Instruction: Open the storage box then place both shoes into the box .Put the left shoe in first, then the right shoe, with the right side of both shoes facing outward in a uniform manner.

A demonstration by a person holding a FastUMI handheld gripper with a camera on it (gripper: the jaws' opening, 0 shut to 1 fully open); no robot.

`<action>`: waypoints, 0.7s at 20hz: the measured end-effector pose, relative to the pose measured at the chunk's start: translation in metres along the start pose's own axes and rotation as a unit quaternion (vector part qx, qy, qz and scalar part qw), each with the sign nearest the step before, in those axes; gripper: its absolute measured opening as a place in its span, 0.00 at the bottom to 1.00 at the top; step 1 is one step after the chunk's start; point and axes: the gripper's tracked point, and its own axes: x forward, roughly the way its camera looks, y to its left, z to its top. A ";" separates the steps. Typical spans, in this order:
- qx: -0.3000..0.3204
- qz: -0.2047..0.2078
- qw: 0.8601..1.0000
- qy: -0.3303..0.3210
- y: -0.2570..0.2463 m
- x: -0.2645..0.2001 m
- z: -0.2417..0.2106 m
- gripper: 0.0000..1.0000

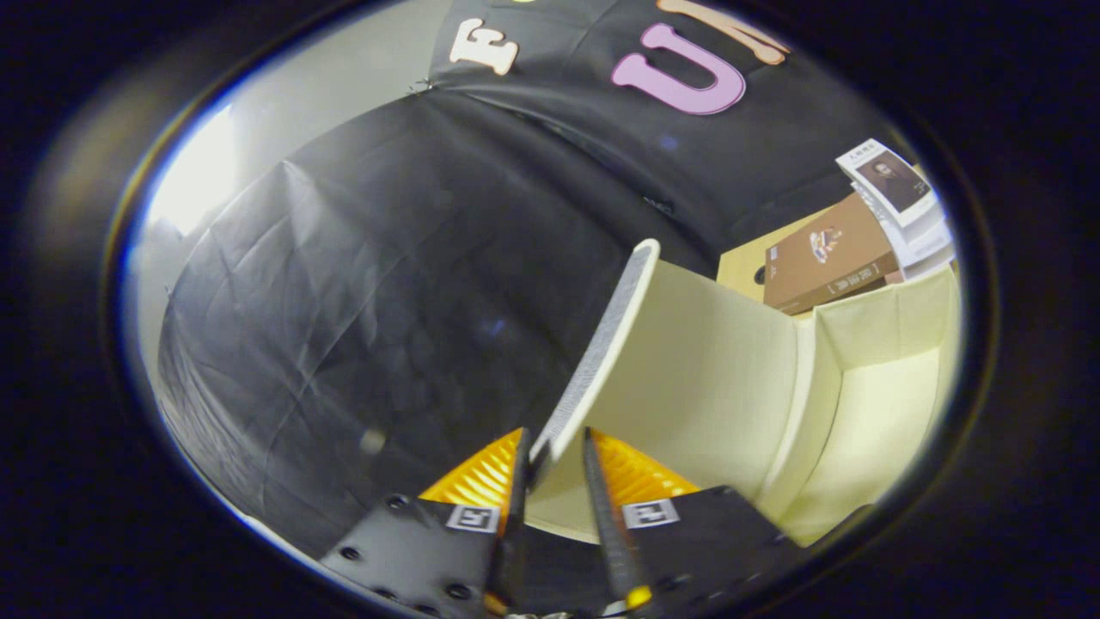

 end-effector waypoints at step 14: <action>-0.147 -0.141 0.973 -0.106 -0.075 -0.109 0.058 1.00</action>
